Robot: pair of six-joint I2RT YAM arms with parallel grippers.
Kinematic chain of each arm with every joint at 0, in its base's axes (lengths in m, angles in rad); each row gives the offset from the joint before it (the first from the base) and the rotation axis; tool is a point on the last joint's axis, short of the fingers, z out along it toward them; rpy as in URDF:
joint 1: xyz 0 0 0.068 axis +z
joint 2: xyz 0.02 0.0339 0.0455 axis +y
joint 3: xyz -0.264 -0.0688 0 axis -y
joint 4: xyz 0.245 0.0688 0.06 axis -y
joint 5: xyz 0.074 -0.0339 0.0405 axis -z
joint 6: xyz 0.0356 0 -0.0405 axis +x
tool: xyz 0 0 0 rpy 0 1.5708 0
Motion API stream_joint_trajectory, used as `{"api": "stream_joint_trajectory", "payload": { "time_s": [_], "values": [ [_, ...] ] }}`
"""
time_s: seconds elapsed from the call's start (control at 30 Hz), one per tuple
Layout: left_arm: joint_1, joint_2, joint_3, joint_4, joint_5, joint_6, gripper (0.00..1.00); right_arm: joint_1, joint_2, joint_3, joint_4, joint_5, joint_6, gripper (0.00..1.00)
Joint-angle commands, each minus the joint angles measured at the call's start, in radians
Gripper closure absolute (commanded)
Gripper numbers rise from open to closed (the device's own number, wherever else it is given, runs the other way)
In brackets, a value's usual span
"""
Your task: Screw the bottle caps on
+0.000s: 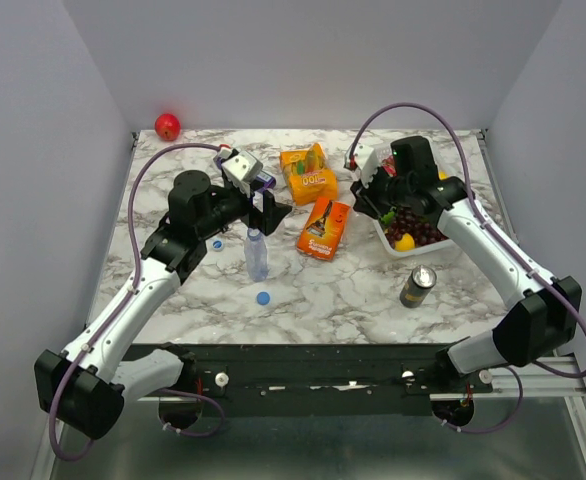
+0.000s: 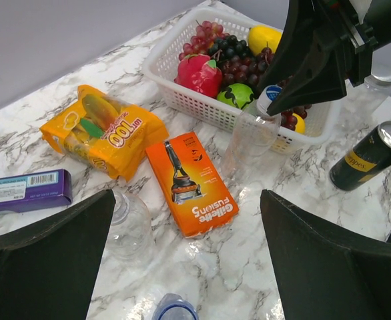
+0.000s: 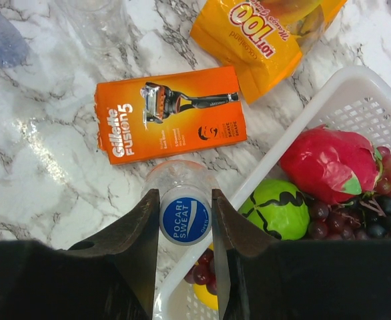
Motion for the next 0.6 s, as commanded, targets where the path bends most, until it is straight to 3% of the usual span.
{"api": "stream_joint_trajectory", "payload": {
  "time_s": [0.0, 0.17, 0.57],
  "values": [
    [0.011, 0.007, 0.019, 0.006, 0.031, -0.009, 0.01, -0.004, 0.021, 0.005, 0.019, -0.016, 0.006, 0.81],
    [0.013, 0.012, 0.012, 0.016, 0.034, -0.013, 0.01, -0.004, 0.033, 0.009, 0.019, -0.002, 0.015, 0.66],
    [0.017, 0.015, -0.010, 0.046, 0.043, -0.038, 0.01, -0.004, 0.052, 0.032, 0.021, 0.022, 0.023, 0.53]
  ]
}}
